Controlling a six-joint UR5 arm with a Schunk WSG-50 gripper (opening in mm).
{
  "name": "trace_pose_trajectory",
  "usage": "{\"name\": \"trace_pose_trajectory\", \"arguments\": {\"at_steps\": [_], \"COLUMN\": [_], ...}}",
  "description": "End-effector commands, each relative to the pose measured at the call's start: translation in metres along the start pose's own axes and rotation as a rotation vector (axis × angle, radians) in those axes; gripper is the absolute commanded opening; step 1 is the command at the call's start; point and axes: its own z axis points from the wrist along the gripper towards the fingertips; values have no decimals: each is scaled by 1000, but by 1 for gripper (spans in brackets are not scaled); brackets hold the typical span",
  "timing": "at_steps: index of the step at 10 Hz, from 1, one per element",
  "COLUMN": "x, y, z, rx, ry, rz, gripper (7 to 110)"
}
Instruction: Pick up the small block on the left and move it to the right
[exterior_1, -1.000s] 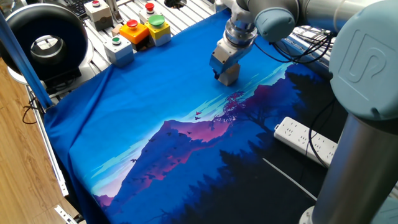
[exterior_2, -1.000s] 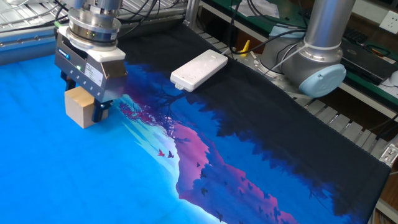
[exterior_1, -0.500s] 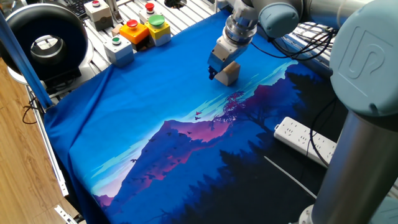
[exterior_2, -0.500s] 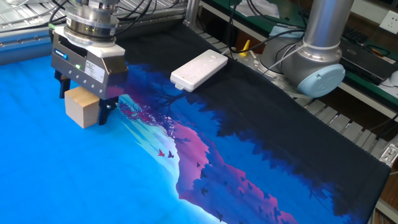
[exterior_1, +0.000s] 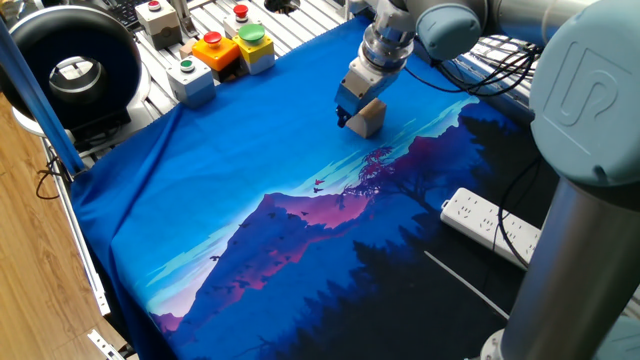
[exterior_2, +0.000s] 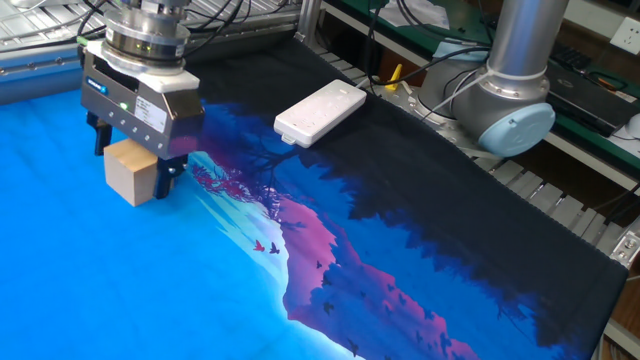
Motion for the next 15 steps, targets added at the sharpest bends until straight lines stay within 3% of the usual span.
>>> {"name": "trace_pose_trajectory", "arguments": {"at_steps": [1, 15], "x": [6, 0], "y": [-8, -4], "z": [0, -2], "rx": [36, 39], "ry": [23, 14], "rz": [43, 49], "gripper": [44, 44]}}
